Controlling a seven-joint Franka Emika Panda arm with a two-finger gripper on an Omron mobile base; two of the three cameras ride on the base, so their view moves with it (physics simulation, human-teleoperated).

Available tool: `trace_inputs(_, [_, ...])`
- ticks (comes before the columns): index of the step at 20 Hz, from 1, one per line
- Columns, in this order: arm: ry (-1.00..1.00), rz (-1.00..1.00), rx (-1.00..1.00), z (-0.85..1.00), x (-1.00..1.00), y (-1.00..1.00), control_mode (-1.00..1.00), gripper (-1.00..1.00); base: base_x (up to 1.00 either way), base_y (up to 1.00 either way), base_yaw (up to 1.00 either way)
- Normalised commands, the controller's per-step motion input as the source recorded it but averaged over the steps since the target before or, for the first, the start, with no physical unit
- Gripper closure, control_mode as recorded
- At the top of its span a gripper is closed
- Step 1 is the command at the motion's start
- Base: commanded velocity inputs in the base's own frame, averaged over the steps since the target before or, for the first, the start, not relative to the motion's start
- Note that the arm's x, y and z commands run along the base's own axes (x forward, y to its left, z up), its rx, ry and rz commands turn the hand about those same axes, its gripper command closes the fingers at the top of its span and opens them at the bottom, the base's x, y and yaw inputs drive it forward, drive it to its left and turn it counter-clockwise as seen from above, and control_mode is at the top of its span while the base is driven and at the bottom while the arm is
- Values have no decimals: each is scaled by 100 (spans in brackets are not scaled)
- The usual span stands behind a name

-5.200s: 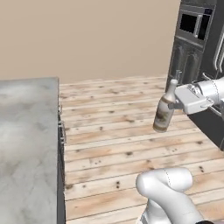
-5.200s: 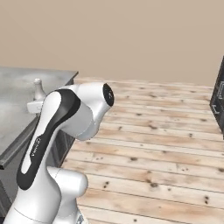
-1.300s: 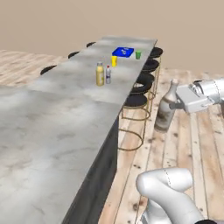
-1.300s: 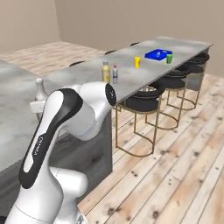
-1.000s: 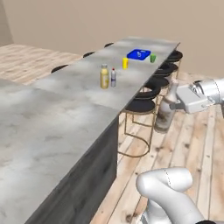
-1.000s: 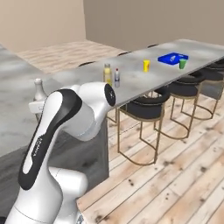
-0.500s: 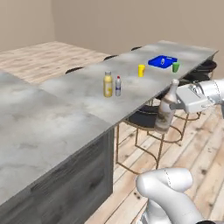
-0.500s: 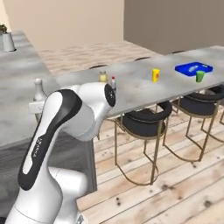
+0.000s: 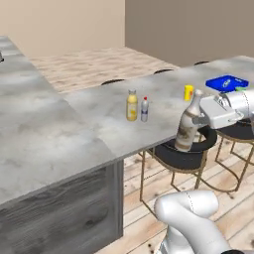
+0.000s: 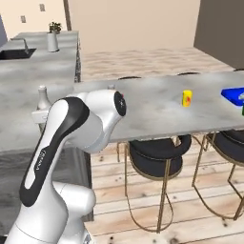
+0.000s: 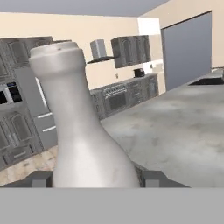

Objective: Place the drinks on the dining counter in a tight cluster.

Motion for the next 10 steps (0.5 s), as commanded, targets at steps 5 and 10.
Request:
trace_inputs(5, [0,0,0,0,0,0,100,100,40,-100,53])
trace_inputs(10, [0,0,0,0,0,0,100,100,12,-100,49])
